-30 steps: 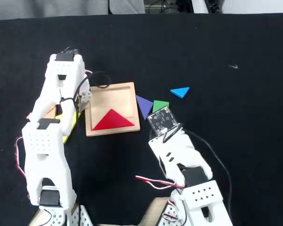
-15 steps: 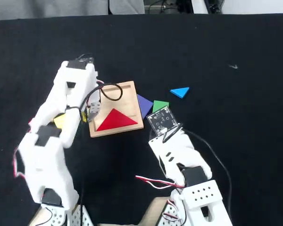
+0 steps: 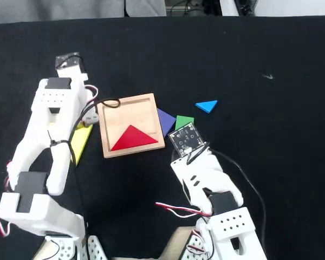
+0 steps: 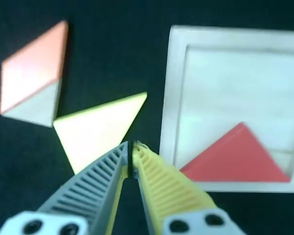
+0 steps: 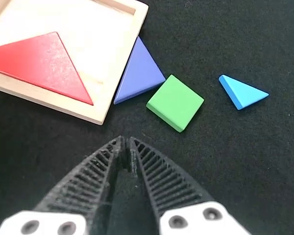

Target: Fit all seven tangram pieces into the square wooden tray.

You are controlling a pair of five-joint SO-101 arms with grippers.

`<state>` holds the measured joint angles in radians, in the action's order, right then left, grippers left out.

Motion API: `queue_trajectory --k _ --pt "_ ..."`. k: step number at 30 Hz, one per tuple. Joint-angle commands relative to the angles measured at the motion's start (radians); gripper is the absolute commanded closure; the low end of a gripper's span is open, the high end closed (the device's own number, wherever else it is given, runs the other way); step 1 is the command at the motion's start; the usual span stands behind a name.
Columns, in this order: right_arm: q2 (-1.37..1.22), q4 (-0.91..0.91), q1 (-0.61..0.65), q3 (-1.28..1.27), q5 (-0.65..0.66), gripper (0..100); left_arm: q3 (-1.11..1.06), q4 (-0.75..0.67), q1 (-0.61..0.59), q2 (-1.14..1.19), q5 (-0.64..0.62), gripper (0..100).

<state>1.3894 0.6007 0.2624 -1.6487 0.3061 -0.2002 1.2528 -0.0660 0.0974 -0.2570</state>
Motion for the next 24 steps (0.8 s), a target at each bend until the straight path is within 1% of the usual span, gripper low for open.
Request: queue_trajectory --k 1,5,24 --pt "0.021 -0.005 -0.008 0.004 0.003 98.6 0.019 -0.074 0.016 -0.035 -0.068 97" --pt "0.021 -0.005 -0.008 0.004 0.003 98.6 0.039 -0.084 -0.005 0.028 -0.13 97" --pt "0.021 -0.005 -0.015 0.005 0.003 98.6 0.091 -0.106 -0.013 0.064 -0.133 97"
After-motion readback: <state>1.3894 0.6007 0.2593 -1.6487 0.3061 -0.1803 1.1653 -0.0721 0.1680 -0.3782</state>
